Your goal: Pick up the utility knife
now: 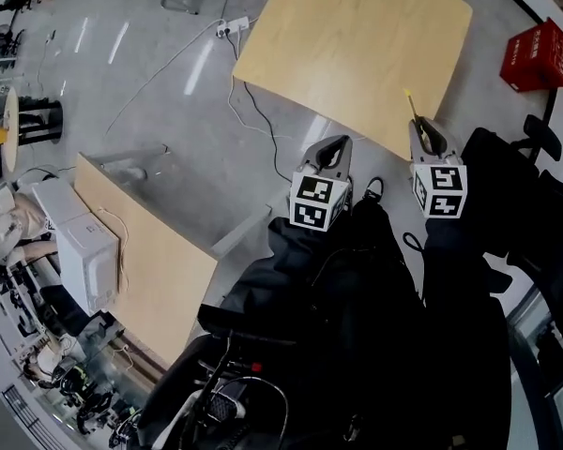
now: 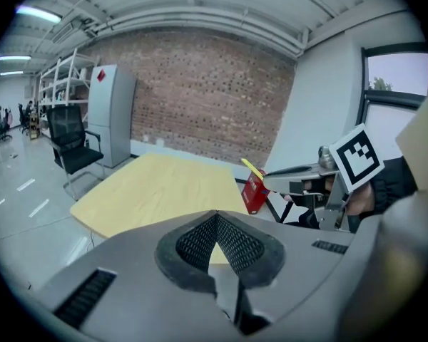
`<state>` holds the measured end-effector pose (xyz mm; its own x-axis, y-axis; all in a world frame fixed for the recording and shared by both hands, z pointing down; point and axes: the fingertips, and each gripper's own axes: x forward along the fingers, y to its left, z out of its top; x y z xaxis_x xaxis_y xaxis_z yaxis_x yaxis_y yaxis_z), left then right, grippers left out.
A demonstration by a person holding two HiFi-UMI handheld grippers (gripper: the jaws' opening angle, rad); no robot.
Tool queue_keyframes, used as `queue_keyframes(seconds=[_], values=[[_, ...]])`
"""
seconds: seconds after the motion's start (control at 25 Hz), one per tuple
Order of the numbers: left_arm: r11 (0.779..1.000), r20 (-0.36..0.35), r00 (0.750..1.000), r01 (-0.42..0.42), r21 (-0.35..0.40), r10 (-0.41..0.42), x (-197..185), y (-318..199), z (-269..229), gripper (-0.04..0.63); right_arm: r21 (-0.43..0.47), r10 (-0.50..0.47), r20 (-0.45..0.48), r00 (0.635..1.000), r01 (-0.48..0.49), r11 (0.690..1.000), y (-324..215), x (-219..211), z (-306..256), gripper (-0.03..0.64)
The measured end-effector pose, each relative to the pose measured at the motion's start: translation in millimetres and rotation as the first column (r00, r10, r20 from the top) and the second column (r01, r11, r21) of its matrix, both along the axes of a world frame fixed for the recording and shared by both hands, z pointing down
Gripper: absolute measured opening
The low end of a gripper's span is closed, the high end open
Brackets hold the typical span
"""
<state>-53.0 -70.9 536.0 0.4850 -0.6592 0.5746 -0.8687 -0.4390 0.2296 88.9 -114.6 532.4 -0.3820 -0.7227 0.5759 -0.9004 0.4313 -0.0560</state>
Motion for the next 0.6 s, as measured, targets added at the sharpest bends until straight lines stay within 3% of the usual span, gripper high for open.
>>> queue_keyframes(seconds=[0.16,0.32,0.6], values=[[0.994,-0.011,1.000,-0.028,0.109,0.029,13.9,-5.9,-51.1,0.000,0.100,0.015,0.036,0.999,-0.019,0.995,15.1,2.9,-56.7,0.069],[0.973,0.039,0.998,-0.056,0.224,0.048,14.2,-11.0,-93.6,0.000,0.167,0.004,0.067,0.998,-0.015,0.986,29.6,-1.8,-98.5,0.069],[0.946,0.016,1.000,-0.005,0.325,0.000,1.4,-13.8,-146.8,0.000,0.282,0.008,0.097,0.995,-0.035,0.959,46.3,3.9,-158.8,0.069]])
